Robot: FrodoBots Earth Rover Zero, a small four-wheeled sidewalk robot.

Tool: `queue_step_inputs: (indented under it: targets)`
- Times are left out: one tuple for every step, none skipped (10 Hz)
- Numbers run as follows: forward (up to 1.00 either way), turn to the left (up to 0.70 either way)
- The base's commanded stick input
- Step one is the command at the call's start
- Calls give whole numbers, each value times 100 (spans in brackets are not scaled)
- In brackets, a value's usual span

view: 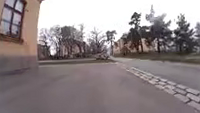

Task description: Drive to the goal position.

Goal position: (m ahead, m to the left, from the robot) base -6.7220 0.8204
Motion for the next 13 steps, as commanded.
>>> queue_step_inputs:
  targets:
    - [100, 0]
    - [100, 0]
    - [100, 0]
    - [100, 0]
    - [100, 0]
    - [100, 0]
    - [100, 0]
    - [100, 0]
    - [100, 0]
    - [100, 0]
    - [100, 1]
    - [100, 10]
    - [100, 40]
